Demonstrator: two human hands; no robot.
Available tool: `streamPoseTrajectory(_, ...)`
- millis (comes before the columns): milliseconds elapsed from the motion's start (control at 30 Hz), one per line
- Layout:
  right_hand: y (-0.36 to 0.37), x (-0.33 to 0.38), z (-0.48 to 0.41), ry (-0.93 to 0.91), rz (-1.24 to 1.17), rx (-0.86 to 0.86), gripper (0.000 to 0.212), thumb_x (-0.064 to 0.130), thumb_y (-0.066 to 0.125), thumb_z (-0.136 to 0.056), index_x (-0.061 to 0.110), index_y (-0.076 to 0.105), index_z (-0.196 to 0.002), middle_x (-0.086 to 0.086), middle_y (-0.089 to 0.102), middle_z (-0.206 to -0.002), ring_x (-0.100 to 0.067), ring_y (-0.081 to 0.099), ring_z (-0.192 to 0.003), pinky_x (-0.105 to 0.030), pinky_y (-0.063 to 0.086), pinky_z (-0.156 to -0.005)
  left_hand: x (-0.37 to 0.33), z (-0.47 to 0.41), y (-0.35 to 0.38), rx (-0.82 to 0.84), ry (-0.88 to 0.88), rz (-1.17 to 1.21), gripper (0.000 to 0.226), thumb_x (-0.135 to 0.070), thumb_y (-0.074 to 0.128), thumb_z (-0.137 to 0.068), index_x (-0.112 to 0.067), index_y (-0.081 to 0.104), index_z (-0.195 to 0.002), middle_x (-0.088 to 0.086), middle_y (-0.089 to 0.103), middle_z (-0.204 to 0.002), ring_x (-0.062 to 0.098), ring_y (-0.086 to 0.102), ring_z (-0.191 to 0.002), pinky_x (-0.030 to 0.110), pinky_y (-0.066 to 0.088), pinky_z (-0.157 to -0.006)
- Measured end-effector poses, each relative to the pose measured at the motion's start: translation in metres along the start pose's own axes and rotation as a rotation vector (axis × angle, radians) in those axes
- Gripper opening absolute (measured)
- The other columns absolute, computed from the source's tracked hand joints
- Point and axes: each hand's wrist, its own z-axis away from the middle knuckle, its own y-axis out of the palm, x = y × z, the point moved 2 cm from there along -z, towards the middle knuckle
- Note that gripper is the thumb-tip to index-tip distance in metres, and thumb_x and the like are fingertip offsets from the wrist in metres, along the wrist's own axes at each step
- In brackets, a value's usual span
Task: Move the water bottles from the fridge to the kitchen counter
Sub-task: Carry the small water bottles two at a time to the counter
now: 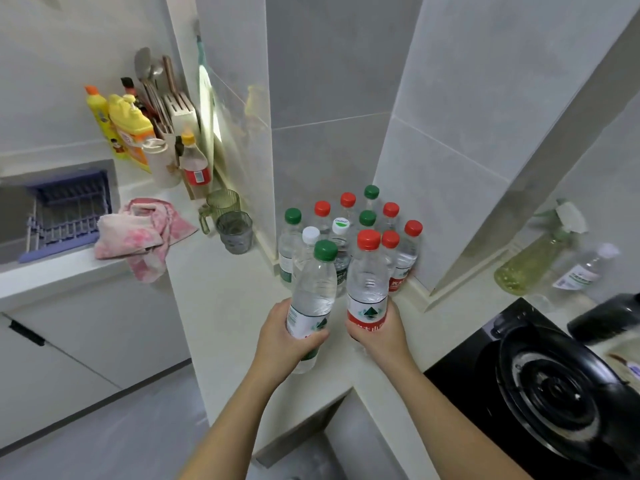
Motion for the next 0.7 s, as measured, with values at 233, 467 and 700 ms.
streamPoseTrajectory(233,-0.004,-0.020,-0.014,0.065,0.038,0.014,0.043,0.021,0.081,-0.055,0.020,0.061,-0.093,-0.005,0.071,-0.081,-0.018,0.069,-0.072,-0.024,0.054,-0.055,0.022,-0.012,0.019,-0.014,-0.064,-0.088,0.047,-0.037,0.080,-0.054,-0.039,0.054,-0.094,-0.009,0.065,-0.096,0.010,0.063,-0.090,0.028,0.052,-0.075)
streamPoseTrajectory(467,0.001,-0.045,-0.020,0.115,0.111,-0.058,0.050,0.018,0.089,-0.061,0.034,0.057,-0.096,0.012,0.070,-0.096,-0.005,0.067,-0.086,-0.016,0.049,-0.068,0.038,-0.021,0.035,-0.031,-0.122,-0.076,0.054,-0.020,0.084,-0.060,-0.043,0.052,-0.096,-0.019,0.065,-0.096,-0.012,0.059,-0.084,0.012,0.042,-0.064)
streamPoseTrajectory(700,0.005,-0.063,-0.021,0.113,0.158,-0.073,0.052,0.024,0.089,-0.062,0.029,0.056,-0.102,0.012,0.068,-0.093,-0.004,0.066,-0.084,-0.014,0.048,-0.066,0.051,-0.024,0.043,-0.026,-0.125,-0.060,0.057,-0.020,0.084,-0.061,-0.043,0.053,-0.102,-0.018,0.066,-0.102,-0.010,0.060,-0.089,0.006,0.045,-0.066)
